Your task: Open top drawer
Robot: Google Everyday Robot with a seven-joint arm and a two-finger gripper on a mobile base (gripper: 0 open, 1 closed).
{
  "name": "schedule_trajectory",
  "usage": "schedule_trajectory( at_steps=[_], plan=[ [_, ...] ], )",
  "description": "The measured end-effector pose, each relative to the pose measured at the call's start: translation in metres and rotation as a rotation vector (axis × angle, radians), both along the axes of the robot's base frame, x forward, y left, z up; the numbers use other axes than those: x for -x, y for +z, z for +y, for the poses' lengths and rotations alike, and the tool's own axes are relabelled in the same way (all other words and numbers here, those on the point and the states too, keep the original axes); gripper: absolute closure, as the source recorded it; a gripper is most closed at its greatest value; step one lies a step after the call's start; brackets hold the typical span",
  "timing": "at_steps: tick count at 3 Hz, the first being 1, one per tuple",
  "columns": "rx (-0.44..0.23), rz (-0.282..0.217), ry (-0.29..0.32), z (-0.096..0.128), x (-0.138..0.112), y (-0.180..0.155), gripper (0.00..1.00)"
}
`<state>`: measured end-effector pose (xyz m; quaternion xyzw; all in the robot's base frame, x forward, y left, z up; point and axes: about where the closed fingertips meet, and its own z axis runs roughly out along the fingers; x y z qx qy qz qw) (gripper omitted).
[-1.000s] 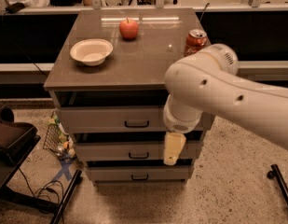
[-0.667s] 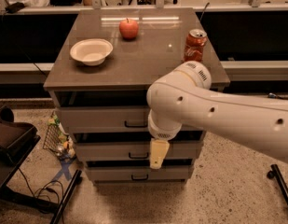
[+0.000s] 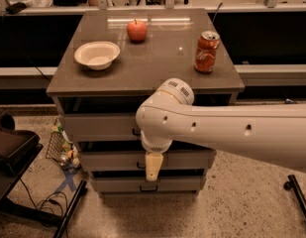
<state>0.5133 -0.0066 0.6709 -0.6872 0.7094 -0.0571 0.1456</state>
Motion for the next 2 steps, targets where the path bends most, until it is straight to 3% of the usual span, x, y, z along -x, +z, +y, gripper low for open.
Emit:
schedule_trajectory(
  at_steps=[2],
  plan=[
    [0.016, 0.034, 0.019, 0.025, -0.012, -0.047, 0.0]
  ],
)
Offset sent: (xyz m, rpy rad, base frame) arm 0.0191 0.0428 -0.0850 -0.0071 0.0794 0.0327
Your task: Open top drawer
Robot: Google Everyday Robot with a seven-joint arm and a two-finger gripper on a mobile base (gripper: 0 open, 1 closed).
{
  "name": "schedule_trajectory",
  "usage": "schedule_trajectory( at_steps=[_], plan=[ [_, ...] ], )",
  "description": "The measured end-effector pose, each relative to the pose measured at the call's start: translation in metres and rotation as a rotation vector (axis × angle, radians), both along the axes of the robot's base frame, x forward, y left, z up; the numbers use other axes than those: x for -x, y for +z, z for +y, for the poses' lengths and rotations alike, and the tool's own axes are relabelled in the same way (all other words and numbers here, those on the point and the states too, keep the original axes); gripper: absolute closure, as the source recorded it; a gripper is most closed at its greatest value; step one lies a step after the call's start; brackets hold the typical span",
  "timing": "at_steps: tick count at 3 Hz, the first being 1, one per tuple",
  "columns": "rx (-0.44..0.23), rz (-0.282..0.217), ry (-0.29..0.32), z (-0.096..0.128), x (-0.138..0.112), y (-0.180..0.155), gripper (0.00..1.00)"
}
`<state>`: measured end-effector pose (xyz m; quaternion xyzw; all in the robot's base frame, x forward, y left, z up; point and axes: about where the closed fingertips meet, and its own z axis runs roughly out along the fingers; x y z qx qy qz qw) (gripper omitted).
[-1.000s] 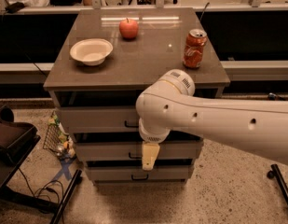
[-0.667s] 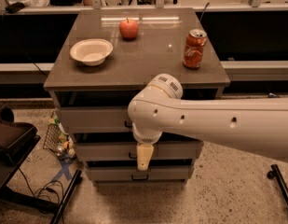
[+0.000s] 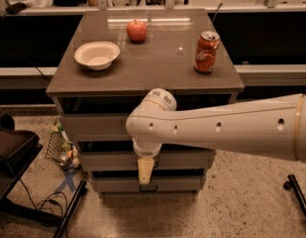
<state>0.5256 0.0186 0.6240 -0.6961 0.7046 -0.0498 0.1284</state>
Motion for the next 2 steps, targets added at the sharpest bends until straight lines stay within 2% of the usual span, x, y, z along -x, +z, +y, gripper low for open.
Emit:
schedule_trajectory(
  at_steps=[2],
  plan=[
    [-0.016, 0.06, 0.038, 0.027, -0.005, -0.039, 0.41]
  ],
)
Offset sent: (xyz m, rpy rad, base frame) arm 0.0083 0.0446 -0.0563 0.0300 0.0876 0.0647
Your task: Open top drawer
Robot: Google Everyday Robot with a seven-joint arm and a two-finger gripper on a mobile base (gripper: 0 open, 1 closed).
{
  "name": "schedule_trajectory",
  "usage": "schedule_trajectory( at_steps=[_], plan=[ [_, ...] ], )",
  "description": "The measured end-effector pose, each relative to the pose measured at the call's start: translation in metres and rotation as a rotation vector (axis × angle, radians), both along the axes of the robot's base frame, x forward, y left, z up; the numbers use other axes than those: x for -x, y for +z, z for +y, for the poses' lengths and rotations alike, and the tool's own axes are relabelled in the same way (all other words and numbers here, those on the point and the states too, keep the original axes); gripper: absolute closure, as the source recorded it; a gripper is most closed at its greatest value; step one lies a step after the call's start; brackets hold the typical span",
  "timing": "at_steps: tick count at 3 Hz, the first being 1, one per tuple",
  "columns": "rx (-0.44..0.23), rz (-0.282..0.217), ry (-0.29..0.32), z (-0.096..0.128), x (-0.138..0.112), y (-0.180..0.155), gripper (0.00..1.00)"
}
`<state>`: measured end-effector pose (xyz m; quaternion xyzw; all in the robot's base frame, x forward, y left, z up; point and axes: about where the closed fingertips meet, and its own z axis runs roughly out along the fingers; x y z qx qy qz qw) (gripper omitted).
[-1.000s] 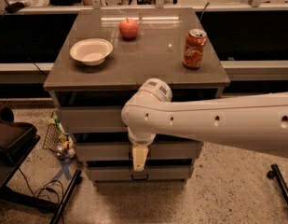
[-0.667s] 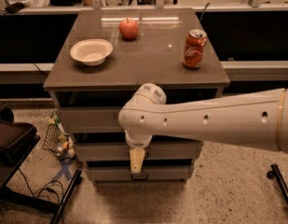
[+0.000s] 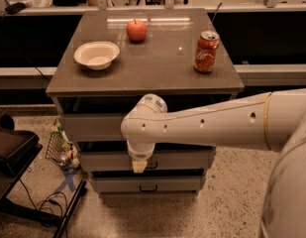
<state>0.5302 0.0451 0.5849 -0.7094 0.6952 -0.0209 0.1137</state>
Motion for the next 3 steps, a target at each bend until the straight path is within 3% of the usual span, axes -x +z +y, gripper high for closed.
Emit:
schedule_trajectory(
  at_steps=[2, 3],
  plan=[
    [-0.006, 0.012, 0.014, 0.0084, -0.0006, -0.0069, 0.88],
    [-0.006, 0.012, 0.014, 0.0084, -0.0006, -0.0068, 1.0]
  ],
)
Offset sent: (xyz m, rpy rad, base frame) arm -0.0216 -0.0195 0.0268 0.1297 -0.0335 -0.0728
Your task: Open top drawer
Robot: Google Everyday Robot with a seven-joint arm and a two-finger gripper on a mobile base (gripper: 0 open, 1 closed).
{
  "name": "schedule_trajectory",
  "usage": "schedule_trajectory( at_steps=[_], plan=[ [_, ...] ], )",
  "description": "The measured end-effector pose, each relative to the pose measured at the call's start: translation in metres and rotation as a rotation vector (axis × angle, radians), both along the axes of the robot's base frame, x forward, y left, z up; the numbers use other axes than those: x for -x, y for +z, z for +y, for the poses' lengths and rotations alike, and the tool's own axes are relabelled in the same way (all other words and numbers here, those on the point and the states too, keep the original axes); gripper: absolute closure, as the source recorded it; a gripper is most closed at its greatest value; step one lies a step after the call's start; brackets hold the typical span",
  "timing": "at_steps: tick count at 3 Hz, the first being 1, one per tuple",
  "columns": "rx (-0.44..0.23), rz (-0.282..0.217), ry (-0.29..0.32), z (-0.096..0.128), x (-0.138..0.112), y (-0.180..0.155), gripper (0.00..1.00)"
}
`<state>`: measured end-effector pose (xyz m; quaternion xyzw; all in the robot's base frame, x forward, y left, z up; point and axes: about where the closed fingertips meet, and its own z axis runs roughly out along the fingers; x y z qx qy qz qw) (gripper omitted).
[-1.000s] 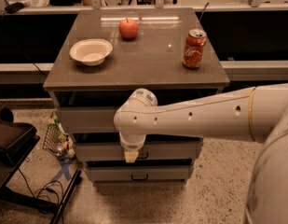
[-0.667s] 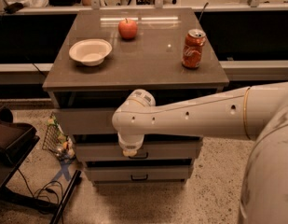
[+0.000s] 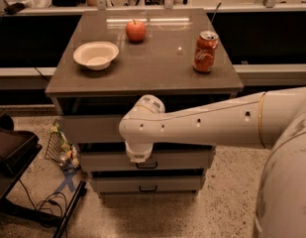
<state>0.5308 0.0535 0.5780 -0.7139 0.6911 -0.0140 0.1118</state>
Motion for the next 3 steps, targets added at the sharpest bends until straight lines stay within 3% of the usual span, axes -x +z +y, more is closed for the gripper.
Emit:
schedule_trajectory(
  at_steps=[3],
  plan=[
    [0.0, 0.0, 0.0, 0.0, 0.0001, 0.0001, 1.0]
  ],
)
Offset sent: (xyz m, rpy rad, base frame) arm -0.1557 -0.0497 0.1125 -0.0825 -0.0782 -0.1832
